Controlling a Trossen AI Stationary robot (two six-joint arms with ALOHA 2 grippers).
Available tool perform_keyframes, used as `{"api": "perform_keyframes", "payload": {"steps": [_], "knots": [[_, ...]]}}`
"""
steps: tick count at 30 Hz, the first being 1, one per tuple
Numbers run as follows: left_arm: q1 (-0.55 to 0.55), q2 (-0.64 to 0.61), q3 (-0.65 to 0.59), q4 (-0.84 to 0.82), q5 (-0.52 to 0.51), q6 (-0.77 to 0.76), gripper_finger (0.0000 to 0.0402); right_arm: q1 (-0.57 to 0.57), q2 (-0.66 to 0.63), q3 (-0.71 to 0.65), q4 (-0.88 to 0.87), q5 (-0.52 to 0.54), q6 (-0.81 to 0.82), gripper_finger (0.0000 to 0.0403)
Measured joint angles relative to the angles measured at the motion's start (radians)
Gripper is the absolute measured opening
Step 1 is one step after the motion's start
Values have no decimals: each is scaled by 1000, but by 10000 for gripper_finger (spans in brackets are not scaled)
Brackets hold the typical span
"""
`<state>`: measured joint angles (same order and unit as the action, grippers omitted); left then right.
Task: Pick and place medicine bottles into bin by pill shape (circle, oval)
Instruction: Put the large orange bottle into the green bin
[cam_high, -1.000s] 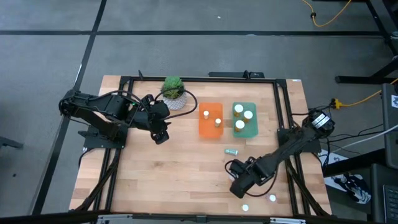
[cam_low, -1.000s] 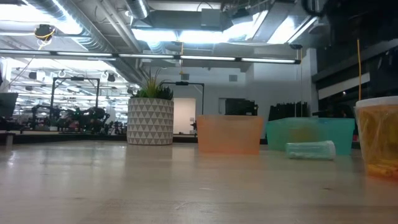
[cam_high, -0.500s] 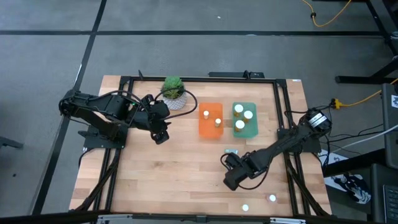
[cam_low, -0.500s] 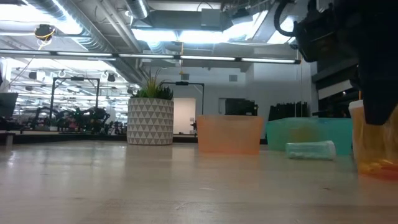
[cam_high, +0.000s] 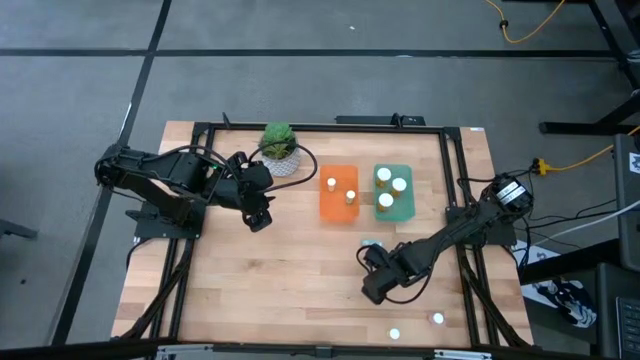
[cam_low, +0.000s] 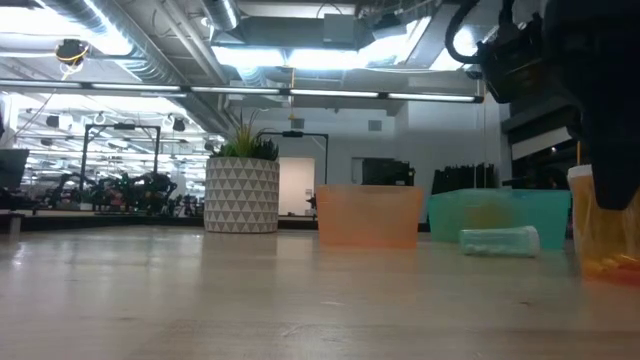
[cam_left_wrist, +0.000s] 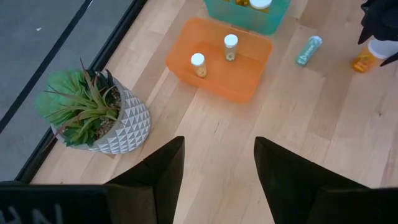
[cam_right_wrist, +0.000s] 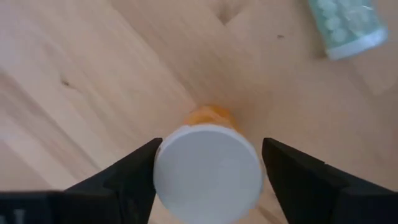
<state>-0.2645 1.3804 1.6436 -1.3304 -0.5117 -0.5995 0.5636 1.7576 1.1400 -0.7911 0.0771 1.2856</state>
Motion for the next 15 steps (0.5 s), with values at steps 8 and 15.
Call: {"api": "perform_keyframes", "payload": {"steps": [8, 15], "knots": [[0, 0, 0, 0, 0, 0, 187, 0, -10, 3, -88, 0, -2, 226], [0, 0, 0, 0, 0, 0, 187, -5, -83, 123, -303, 38, -59, 205]]}}
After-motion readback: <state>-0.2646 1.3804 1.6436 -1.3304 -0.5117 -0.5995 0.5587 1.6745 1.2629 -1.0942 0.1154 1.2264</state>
